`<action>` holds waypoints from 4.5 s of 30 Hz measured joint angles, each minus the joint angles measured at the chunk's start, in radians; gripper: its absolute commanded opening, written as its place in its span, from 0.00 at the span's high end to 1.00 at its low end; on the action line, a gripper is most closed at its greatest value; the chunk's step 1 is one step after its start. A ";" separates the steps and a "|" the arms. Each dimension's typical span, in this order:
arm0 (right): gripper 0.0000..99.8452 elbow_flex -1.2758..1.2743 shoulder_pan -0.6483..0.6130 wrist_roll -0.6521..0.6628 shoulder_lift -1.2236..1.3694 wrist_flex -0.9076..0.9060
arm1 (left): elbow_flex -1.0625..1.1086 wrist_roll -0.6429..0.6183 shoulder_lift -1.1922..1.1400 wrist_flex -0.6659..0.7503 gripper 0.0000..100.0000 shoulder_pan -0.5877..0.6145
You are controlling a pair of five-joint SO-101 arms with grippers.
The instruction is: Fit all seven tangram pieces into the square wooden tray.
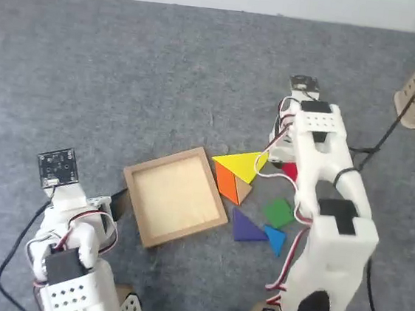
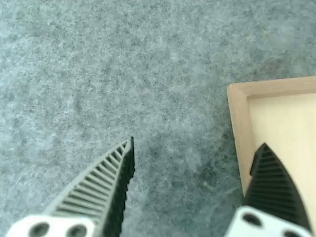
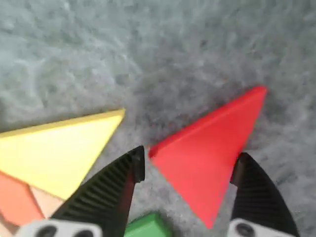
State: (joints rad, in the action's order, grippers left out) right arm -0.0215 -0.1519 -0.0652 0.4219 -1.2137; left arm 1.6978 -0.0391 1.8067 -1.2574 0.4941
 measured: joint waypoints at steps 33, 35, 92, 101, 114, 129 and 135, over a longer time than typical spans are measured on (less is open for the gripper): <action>0.84 0.069 0.026 0.006 0.066 -0.075 | 0.000 0.000 0.000 0.000 0.65 0.000; 0.85 0.028 0.023 0.008 0.032 -0.072 | 0.000 0.000 0.000 0.000 0.65 0.000; 0.82 -0.288 -0.043 0.437 -0.269 0.014 | 0.000 0.000 0.000 0.000 0.65 0.000; 0.82 -0.288 -0.195 0.434 -0.419 -0.038 | 0.000 0.000 0.000 0.000 0.65 0.000; 0.67 -0.288 -0.080 0.344 -0.414 -0.063 | 0.000 0.000 0.000 0.000 0.65 0.000; 0.64 -0.117 0.000 0.233 -0.106 -0.041 | 0.000 0.000 0.000 0.000 0.65 0.000; 0.64 -0.074 -0.002 0.229 -0.037 -0.041 | 0.000 0.000 0.000 0.000 0.65 0.000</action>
State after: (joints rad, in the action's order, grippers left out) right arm -0.0951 -0.1534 0.1634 0.3851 -1.2551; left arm 1.6978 -0.0391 1.8067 -1.2574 0.4941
